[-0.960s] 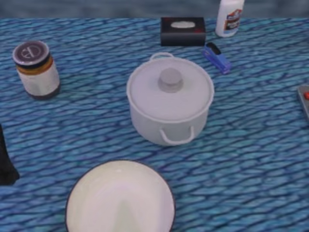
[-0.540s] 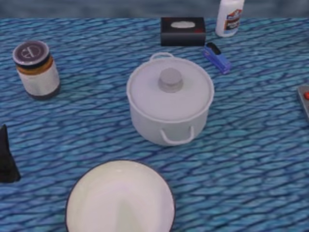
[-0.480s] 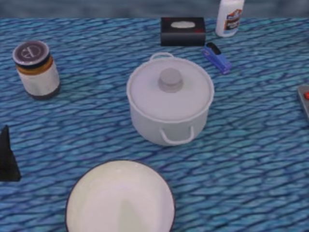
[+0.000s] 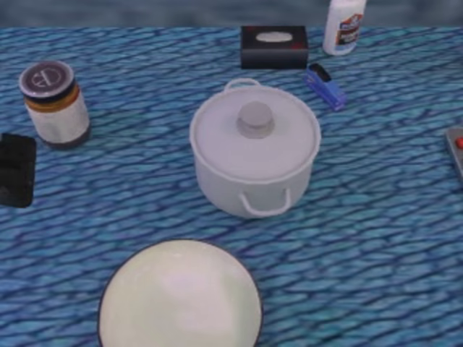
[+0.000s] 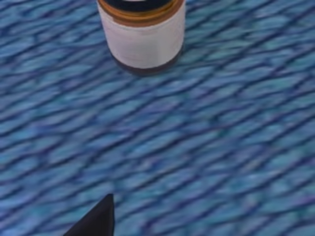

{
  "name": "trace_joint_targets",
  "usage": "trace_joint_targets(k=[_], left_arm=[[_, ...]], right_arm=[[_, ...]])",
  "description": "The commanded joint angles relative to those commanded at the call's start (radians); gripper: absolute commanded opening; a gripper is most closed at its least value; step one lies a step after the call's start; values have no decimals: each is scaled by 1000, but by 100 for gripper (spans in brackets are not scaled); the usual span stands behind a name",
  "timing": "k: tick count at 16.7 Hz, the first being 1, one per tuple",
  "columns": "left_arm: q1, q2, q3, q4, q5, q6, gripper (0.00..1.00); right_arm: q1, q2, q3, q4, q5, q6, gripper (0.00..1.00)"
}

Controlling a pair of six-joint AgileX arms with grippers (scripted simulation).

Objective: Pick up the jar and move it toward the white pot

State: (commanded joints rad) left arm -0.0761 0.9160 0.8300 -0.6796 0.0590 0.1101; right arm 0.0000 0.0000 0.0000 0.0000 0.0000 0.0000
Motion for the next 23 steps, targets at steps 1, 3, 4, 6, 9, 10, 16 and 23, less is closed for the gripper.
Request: trace_joint_targets(k=[1,3,4,6,9,10,16,23], left_arm=[[-3,104,104,-64,3,10,100],[-8,315,318,-189,7,30,100],[-9,420,427,-248,8,39,100],[-7,629,644,-361,7,56,100],[2,927,956,-510,2,78,100],[7,1019,1053,-552,-1,83,100],[42,1451,1504,-725,-23,104,100],[55,1565,1619,-762,-31,108,100]], right_arm=[[0,0,0,0,0,0,100],[0,0,0,0,0,0,100],[0,0,0,0,0,0,100],[0,0,0,0,0,0,100],[0,0,0,0,0,0,100],[0,0,0,0,0,0,100],[0,0,0,0,0,0,100],[0,0,0,0,0,0,100]])
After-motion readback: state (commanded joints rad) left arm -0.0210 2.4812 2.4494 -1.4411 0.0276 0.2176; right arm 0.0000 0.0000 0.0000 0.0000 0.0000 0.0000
